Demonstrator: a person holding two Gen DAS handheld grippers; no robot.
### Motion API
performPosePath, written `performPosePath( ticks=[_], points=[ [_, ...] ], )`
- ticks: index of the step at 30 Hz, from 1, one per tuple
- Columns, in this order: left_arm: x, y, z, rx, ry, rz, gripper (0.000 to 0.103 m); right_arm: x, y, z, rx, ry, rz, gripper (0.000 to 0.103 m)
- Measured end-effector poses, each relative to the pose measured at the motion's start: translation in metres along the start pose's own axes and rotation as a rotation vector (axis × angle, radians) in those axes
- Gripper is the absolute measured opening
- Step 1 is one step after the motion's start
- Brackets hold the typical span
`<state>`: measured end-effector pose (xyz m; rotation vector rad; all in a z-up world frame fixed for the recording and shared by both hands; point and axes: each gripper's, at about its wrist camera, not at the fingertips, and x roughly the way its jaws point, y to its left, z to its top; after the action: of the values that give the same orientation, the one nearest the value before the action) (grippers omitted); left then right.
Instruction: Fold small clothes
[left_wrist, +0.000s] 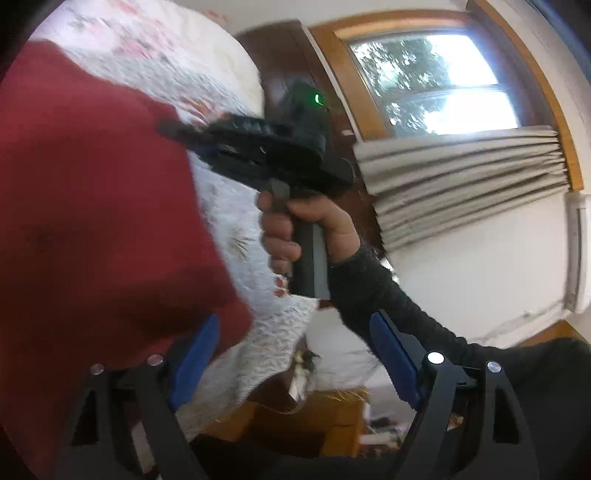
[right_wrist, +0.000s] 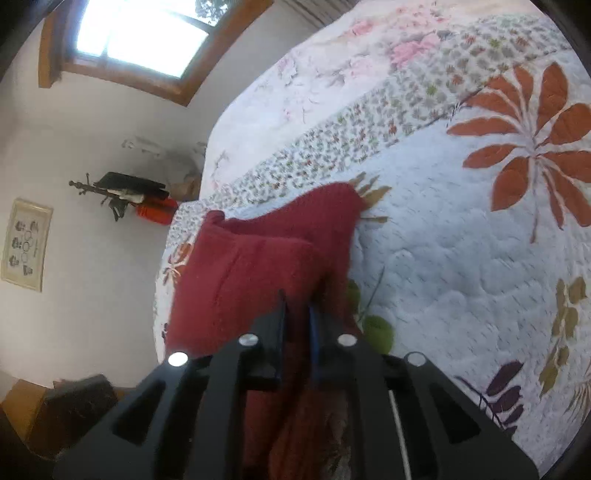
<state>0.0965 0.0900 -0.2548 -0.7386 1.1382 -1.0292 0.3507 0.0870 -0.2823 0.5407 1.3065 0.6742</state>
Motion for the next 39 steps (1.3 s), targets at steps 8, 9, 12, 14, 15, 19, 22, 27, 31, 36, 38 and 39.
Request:
performPosePath(
  ticks=[8,9,12,14,15,19,22,27,31,36,38,39],
  points=[
    [0.019,0.019,-0.004,-0.03,0.091,0.088,0.091,-0.032,0.08,-0.061,-0.191,0.108,0.193,0.043],
    [0.021,0.01,-0.003,-0.024,0.092,0.084,0.094,-0.021,0.077,-0.074,-0.19,0.153,0.206,0.043],
    [0.006,-0.007,-0.025,-0.017,0.078,0.092,0.099,-0.002,0.055,-0.093,-0.155,0.191,0.162,0.032],
    [-0.006,-0.006,-0.038,-0.058,0.063,0.125,0.099,0.003,0.028,-0.096,-0.104,0.173,0.131,0.004],
    [-0.019,-0.002,-0.045,-0.076,0.056,0.147,0.099,-0.001,0.02,-0.099,-0.074,0.164,0.129,0.0],
    [-0.071,0.006,-0.067,-0.138,-0.068,0.296,0.099,-0.028,0.022,-0.109,-0.081,0.11,0.071,0.006],
    [-0.105,-0.009,-0.081,-0.145,-0.196,0.447,0.099,-0.061,0.066,-0.125,-0.182,0.025,-0.109,0.075],
    [-0.151,-0.091,-0.093,-0.006,-0.428,0.767,0.099,-0.107,0.165,-0.171,-0.37,-0.163,-0.449,0.093],
    [-0.176,-0.156,-0.085,0.151,-0.535,0.982,0.099,-0.135,0.235,-0.21,-0.487,-0.356,-0.657,0.1],
    [-0.186,-0.215,-0.096,0.18,-0.558,1.092,0.099,-0.149,0.275,-0.229,-0.463,-0.388,-0.723,0.1],
    [-0.185,-0.226,-0.096,0.144,-0.522,1.125,0.099,-0.152,0.287,-0.235,-0.473,-0.385,-0.738,0.1],
    [-0.177,-0.23,-0.102,0.141,-0.511,1.124,0.099,-0.153,0.29,-0.239,-0.478,-0.383,-0.745,0.1]
  ],
)
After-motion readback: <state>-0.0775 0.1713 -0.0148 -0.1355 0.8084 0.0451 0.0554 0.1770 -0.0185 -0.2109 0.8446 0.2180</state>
